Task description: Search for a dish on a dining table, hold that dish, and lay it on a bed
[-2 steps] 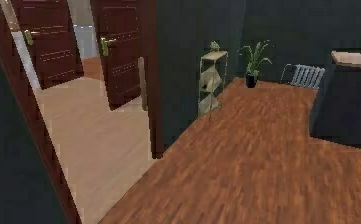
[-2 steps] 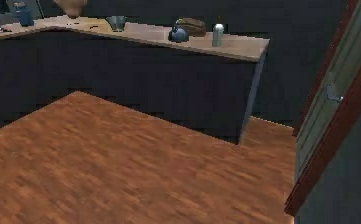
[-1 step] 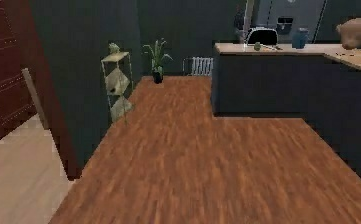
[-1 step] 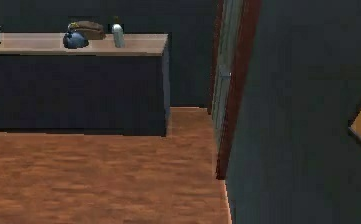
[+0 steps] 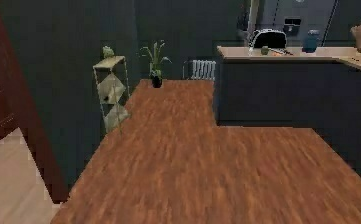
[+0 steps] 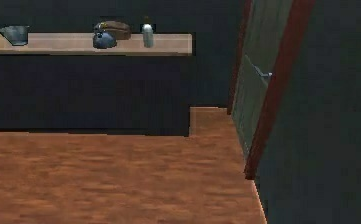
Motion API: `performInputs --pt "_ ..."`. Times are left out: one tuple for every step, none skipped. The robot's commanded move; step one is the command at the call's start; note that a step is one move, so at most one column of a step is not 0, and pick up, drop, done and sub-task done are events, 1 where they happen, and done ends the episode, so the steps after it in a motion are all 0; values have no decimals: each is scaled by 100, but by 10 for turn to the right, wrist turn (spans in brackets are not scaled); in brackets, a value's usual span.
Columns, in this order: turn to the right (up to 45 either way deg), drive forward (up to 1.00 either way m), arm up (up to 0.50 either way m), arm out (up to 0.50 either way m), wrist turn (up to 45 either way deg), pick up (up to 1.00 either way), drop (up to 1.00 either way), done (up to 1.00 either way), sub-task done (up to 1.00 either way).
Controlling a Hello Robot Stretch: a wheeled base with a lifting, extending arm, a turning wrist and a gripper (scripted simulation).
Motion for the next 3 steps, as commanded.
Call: performInputs --pt "-450 0 0 0 0 0 0 0 0" --pt "0 60 0 0 0 0 0 0 0" --pt "-210 0 0 0 0 0 0 0 0"
